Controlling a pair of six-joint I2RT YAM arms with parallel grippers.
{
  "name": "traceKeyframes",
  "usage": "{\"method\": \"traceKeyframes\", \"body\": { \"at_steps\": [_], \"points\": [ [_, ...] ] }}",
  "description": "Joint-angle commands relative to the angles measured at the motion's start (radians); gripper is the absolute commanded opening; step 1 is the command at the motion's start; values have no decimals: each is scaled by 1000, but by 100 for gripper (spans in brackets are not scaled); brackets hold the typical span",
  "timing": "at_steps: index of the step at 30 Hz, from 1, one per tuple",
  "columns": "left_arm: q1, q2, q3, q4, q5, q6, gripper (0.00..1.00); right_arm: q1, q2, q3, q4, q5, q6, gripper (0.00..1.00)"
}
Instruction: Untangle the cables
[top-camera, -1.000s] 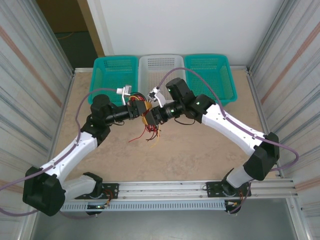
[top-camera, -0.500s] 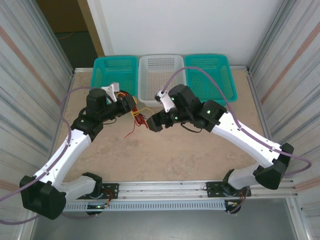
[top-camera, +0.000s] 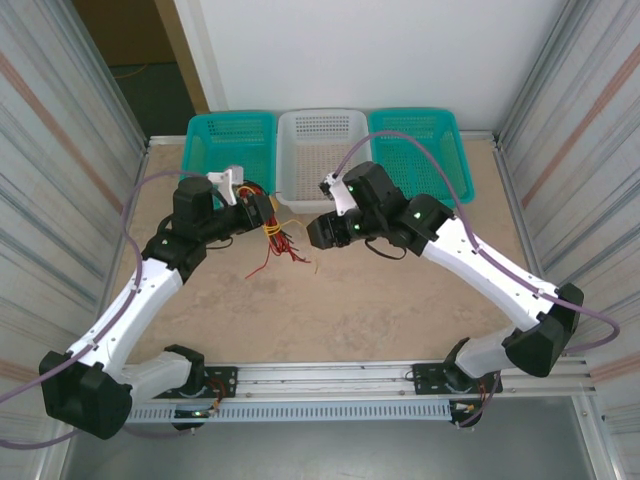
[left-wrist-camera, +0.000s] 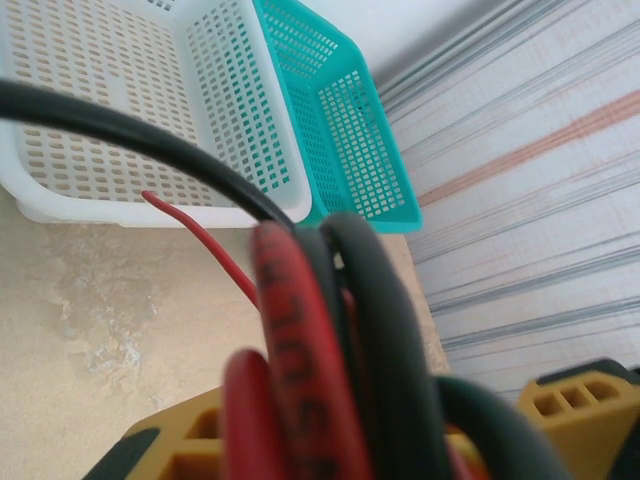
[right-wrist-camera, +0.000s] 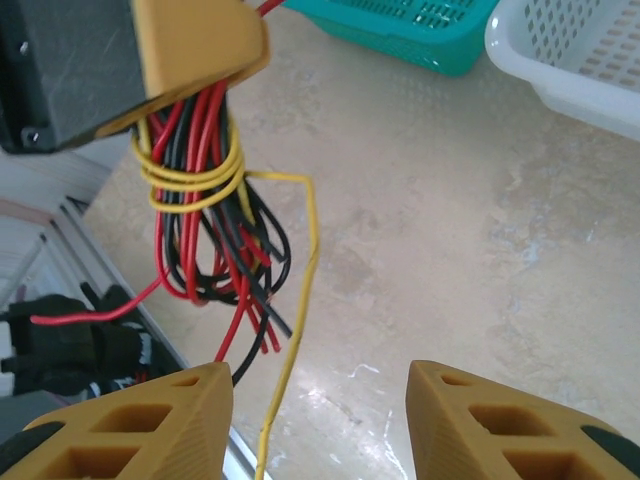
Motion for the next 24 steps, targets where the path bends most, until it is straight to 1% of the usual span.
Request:
{"method": "traceKeyframes", "body": {
  "at_steps": [1, 4, 6, 8, 11, 15, 16, 17, 21, 22, 24],
  "points": [
    [0, -38, 27, 43, 33, 43, 0, -34, -22, -50, 87, -126, 71, 53],
    [0, -41, 19, 44, 35, 44, 0, -60, -21, -70, 114, -184, 92, 55],
    [2, -41, 14, 48, 34, 41, 0, -61, -9, -70, 109, -214, 86, 51],
    [2, -41, 10, 59, 39, 35, 0, -51, 8, -65, 98, -231, 75, 42],
    [1, -35, 4, 77, 44, 29, 0, -38, 31, -53, 64, -217, 56, 33],
    [1, -21, 3, 88, 51, 20, 0, -43, 35, -59, 71, -231, 52, 34],
    [1, -19, 1, 91, 51, 17, 0, -43, 37, -58, 73, -237, 49, 32],
    [1, -18, 0, 93, 51, 16, 0, -43, 38, -58, 70, -238, 47, 29],
    [0, -15, -3, 103, 51, 7, 0, -48, 36, -60, 65, -224, 29, 4],
    [2, -13, -3, 101, 53, 7, 0, -54, 30, -64, 65, -220, 28, 0],
    [2, -9, 2, 95, 63, 9, 0, -76, 20, -69, 65, -223, 22, 0]
  ]
}}
